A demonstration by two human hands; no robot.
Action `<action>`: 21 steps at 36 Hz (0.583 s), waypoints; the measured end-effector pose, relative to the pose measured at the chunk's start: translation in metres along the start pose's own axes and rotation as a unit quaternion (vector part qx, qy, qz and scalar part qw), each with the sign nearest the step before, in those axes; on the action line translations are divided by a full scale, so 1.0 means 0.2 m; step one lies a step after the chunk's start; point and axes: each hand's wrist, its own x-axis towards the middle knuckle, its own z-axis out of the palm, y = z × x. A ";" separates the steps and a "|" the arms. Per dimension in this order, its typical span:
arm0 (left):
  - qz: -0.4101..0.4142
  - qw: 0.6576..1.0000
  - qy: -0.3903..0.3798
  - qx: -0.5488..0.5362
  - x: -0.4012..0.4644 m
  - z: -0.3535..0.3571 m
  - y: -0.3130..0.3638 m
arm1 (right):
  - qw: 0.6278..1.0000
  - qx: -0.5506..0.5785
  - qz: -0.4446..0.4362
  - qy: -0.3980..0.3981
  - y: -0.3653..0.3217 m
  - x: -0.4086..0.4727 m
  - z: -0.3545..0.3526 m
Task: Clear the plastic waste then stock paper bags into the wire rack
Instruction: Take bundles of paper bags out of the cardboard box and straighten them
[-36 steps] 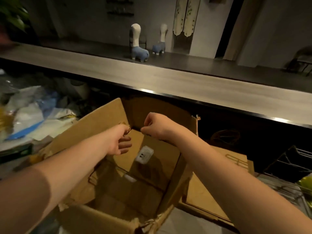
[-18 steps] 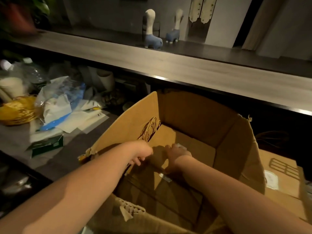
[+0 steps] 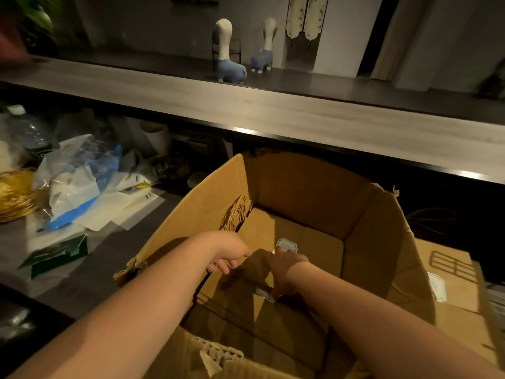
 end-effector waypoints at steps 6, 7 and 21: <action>-0.009 1.000 0.010 0.001 0.00 -0.01 0.01 | 1.000 -0.017 -0.018 0.004 0.02 0.01 0.00; -0.012 1.000 0.012 0.002 0.00 -0.01 0.01 | 1.000 -0.017 -0.020 0.001 0.02 0.01 -0.01; -0.070 0.997 0.021 -0.002 0.04 -0.03 -0.02 | 0.993 0.088 -0.050 -0.055 0.07 -0.02 -0.12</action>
